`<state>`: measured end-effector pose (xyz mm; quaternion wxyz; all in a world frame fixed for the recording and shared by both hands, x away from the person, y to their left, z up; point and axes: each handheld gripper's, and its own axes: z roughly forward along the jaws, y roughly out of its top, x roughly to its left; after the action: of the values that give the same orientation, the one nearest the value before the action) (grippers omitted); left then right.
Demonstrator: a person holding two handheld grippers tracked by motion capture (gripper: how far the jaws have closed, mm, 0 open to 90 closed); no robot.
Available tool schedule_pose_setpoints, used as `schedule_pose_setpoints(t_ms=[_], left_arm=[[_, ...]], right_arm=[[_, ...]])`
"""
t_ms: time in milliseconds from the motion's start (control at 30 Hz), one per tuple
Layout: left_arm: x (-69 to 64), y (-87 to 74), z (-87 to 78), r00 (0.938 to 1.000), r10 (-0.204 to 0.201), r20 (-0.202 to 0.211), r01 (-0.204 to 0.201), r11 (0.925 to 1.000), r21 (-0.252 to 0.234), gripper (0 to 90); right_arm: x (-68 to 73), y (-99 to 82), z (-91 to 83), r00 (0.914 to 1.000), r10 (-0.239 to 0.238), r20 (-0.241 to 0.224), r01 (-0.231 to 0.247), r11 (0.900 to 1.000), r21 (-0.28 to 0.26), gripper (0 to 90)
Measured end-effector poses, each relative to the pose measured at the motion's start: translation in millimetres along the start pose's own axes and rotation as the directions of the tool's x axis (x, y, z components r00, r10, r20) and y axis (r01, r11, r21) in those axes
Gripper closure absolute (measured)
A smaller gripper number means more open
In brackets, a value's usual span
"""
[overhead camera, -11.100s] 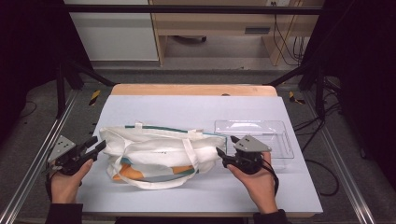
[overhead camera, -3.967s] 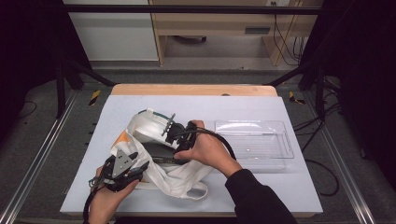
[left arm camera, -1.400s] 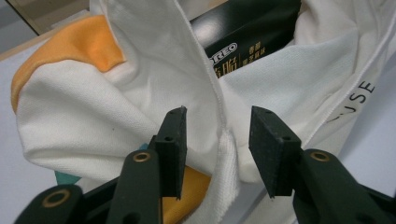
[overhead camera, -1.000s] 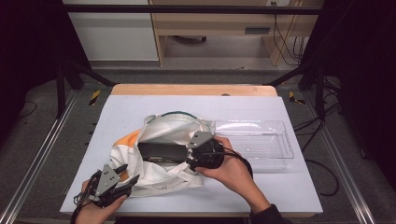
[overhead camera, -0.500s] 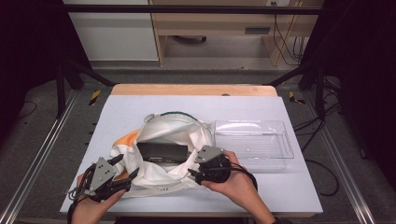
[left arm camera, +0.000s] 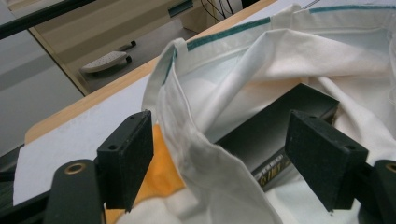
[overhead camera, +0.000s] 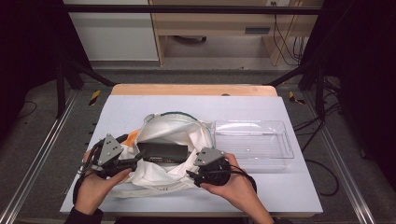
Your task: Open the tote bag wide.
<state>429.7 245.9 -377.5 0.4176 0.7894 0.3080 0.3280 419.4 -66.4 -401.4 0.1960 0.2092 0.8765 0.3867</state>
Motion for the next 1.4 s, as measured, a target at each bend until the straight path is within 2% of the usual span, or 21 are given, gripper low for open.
schedule_pose_setpoints(t_ms=[133,200,233,433,467,500,567,600,633,700,733,767,800,967,1100,1133,1167,1200,1267,1367,1400], left_arm=[[7.4,6.6,12.2,0.9998,-0.012,0.018,0.012,0.9997,0.023,22.5],[8.5,7.8,18.1,1.0,0.002,0.009,-0.002,0.9996,0.028,22.6],[9.4,8.2,23.0,0.9999,0.004,0.014,-0.005,0.9989,0.046,22.6],[14.2,3.7,38.2,0.9997,-0.006,0.022,0.004,0.9957,0.093,26.5],[14.8,2.7,39.6,0.9997,-0.008,0.021,0.005,0.9947,0.103,28.5],[15.4,1.5,40.4,0.9998,-0.006,0.022,0.003,0.9943,0.107,35.0],[17.1,-2.4,44.4,0.9996,-0.02,0.021,0.017,0.9912,0.131,39.6],[17.1,-2.4,44.4,0.9996,-0.02,0.021,0.017,0.9912,0.131,46.5],[17.8,-4.7,45.1,0.9994,-0.03,0.019,0.027,0.9912,0.13,54.2],[18.2,-6.3,45.6,0.9998,-0.014,0.016,0.012,0.9886,0.15,56.0],[18.2,-7.7,44.7,0.9999,-0.004,0.015,0.002,0.9874,0.158,60.0],[18.5,-8.7,43.8,0.9999,-0.008,0.014,0.006,0.9871,0.16,65.6],[20.0,-11.6,41.2,0.9993,-0.031,0.023,0.028,0.9879,0.152,71.3],[22.3,-15.3,37.1,0.9988,-0.047,0.014,0.044,0.9871,0.154,76.7],[24.5,-16.5,31.7,0.9989,-0.045,0.016,0.042,0.9866,0.158,80.5],[25.3,-16.7,30.4,0.9987,-0.047,0.017,0.044,0.9867,0.157,80.7],[25.8,-17.0,29.2,0.9988,-0.047,0.015,0.044,0.987,0.155,80.9],[26.6,-17.1,28.1,0.999,-0.042,0.015,0.039,0.9868,0.157,80.9],[27.6,-18.0,25.0,0.9991,-0.041,0.013,0.039,0.9866,0.159,81.1],[30.2,-19.7,16.8,0.9999,-0.014,-0.004,0.015,0.984,0.178,81.5],[31.3,-20.3,14.7,0.9998,-0.017,-0.006,0.018,0.9841,0.177,81.6]], right_arm=[[3.2,6.5,-6.1,0.9999,-0.012,-0.009,0.012,0.9997,-0.023,35.3],[6.7,9.6,-7.9,0.9995,-0.012,-0.03,0.011,0.9994,-0.034,34.4],[8.3,10.5,-7.6,0.9992,-0.013,-0.037,0.012,0.9993,-0.035,34.0],[24.6,16.0,10.5,0.993,-0.066,-0.098,0.066,0.9978,-0.009,29.5],[27.5,16.8,14.1,0.991,-0.073,-0.113,0.073,0.9973,-0.002,28.1],[33.5,17.7,22.7,0.9852,-0.093,-0.144,0.096,0.9953,0.014,26.0],[38.9,17.7,32.1,0.9796,-0.107,-0.17,0.114,0.9929,0.034,25.3],[38.9,17.7,32.1,0.9796,-0.107,-0.17,0.114,0.9929,0.034,25.3],[44.5,16.5,42.9,0.9791,-0.126,-0.159,0.139,0.9877,0.072,28.3],[45.5,16.0,45.3,0.9787,-0.126,-0.162,0.139,0.9873,0.077,28.5],[46.6,15.5,47.2,0.9781,-0.108,-0.178,0.124,0.9892,0.079,28.7],[47.8,15.0,48.0,0.9763,-0.104,-0.189,0.121,0.9895,0.079,28.7],[49.1,15.9,46.1,0.9758,-0.113,-0.187,0.13,0.9883,0.08,30.3],[47.1,27.3,32.2,0.9778,-0.108,-0.179,0.118,0.9921,0.044,34.0],[41.1,43.4,22.2,0.9841,-0.106,-0.143,0.109,0.994,0.013,45.3],[39.1,48.2,24.6,0.987,-0.087,-0.135,0.091,0.9956,0.023,48.9],[38.1,53.5,34.9,0.9861,-0.081,-0.146,0.088,0.995,0.047,50.4],[38.1,53.5,34.9,0.9861,-0.081,-0.146,0.088,0.995,0.047,51.4],[37.4,54.8,48.7,0.9854,-0.07,-0.155,0.085,0.9921,0.093,52.6],[38.3,50.9,71.0,0.984,-0.046,-0.172,0.074,0.9845,0.159,50.6],[39.0,48.2,75.8,0.9833,-0.035,-0.178,0.066,0.9827,0.173,49.0]])
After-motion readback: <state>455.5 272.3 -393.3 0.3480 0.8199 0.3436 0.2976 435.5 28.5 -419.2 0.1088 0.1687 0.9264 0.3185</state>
